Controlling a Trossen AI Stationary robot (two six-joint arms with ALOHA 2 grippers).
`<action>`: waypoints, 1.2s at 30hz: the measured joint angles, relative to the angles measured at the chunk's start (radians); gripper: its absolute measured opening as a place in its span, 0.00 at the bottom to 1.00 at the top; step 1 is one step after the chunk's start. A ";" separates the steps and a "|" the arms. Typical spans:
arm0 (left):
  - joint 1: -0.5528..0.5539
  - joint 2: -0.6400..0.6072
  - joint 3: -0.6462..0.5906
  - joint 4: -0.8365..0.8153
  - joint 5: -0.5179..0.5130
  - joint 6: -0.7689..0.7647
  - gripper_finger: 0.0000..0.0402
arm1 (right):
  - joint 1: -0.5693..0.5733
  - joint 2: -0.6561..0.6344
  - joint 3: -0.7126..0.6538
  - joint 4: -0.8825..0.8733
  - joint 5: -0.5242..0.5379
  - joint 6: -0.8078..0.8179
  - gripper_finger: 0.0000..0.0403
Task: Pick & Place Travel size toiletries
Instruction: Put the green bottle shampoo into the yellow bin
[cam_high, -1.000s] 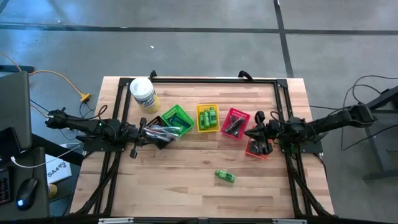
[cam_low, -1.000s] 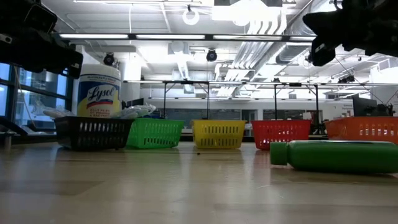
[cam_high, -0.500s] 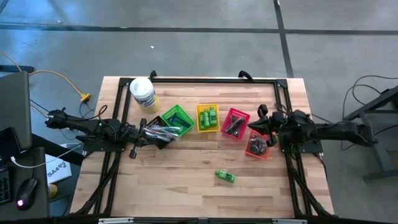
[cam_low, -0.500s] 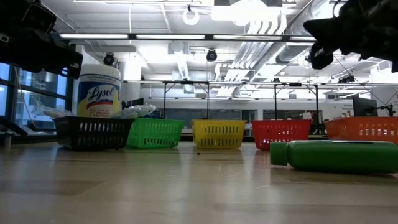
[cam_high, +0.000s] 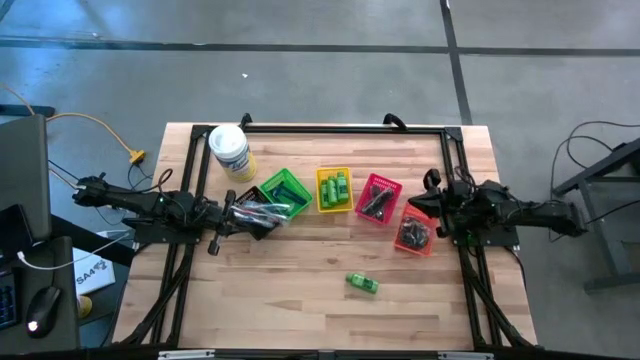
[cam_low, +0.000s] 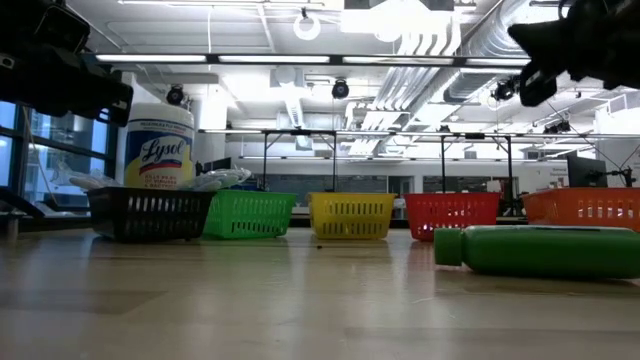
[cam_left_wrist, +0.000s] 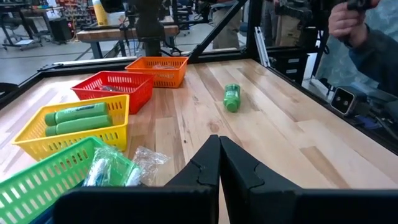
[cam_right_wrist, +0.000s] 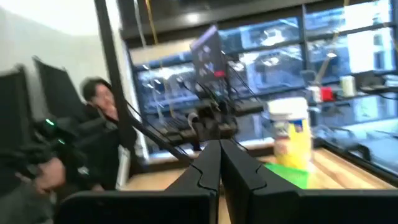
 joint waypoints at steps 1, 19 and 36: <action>0.000 0.000 0.000 0.001 -0.005 -0.001 0.00 | 0.018 -0.022 0.000 -0.046 0.035 -0.017 0.01; 0.000 0.008 -0.002 0.007 -0.059 -0.079 0.00 | 0.222 -0.093 -0.001 -0.231 0.120 -0.068 0.01; 0.000 0.160 -0.005 0.152 -0.072 -0.089 0.00 | 0.234 -0.092 -0.002 -0.288 0.175 -0.026 0.01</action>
